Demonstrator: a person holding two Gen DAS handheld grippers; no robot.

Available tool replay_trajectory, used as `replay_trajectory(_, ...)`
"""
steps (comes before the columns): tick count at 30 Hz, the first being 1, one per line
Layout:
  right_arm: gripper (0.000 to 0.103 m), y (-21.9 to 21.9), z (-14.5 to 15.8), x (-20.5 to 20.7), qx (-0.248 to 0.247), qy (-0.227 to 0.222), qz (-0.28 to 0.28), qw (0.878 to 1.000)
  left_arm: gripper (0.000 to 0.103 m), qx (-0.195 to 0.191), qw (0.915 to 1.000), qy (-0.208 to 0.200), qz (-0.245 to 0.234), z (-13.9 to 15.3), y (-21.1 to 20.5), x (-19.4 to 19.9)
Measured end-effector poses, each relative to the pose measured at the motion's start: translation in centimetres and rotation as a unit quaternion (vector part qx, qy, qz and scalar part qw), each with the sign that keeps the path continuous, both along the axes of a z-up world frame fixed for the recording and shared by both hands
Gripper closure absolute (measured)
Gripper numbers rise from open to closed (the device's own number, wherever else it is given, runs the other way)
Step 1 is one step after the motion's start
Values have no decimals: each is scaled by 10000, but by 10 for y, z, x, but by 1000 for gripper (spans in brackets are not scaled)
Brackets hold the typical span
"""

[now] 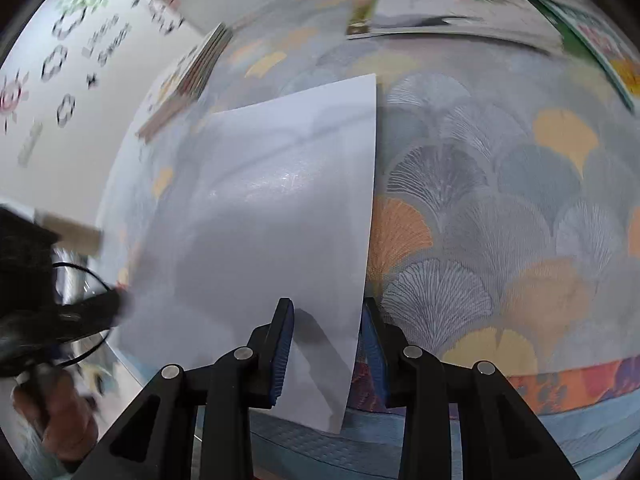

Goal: Organize books
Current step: 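Lift the white-covered book upright with the left tool and carry it to the stack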

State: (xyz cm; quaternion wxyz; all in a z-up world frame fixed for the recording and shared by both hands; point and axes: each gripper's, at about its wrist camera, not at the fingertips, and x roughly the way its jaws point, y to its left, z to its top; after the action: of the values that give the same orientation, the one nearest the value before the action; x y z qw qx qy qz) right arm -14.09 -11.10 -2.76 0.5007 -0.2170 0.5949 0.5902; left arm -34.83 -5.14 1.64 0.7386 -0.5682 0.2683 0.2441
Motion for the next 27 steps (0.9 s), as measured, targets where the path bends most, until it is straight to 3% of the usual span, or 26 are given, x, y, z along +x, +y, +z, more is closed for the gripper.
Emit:
replay_trajectory(3, 69, -4, -7, 13, -12, 595, -461, 9972, 57, 682, 9963, 274, -448, 28, -4, 30)
replay_trajectory(4, 69, -6, -12, 21, -44, 910, -647, 9937, 69, 753, 9948, 453, -512, 24, -3, 35)
replay_trajectory(6, 69, -10, -16, 28, -50, 1177, -801, 9898, 94, 568, 9949, 713, -442, 4, 1, 35)
replay_trajectory(9, 69, -15, -15, 30, -2, 1144, -863, 9897, 93, 493, 9950, 795, -340, -8, 7, 32)
replay_trajectory(13, 69, -21, -8, 24, -103, 920, -791, 9926, 94, -377, 9991, 145, -91, -27, 18, 16)
replay_trajectory(16, 62, -35, -11, 32, -310, 1381, -897, 9859, 94, -976, 9944, -389, 116, -38, 27, 9)
replay_trajectory(18, 54, -49, -22, 40, -453, 2081, -1092, 9709, 94, -1311, 9883, -758, 189, -40, 37, 10)
replay_trajectory(21, 53, -59, -36, 48, -398, 3002, -1426, 9423, 94, -1673, 9799, -1068, 207, -39, 52, 14)
replay_trajectory(25, 53, -52, -42, 50, -151, 3742, -1551, 9142, 94, -2105, 9692, -1251, 250, -41, 61, 12)
replay_trajectory(27, 53, -47, -41, 49, 13, 3893, -1556, 9079, 94, -2237, 9654, -1324, 225, -41, 64, 11)
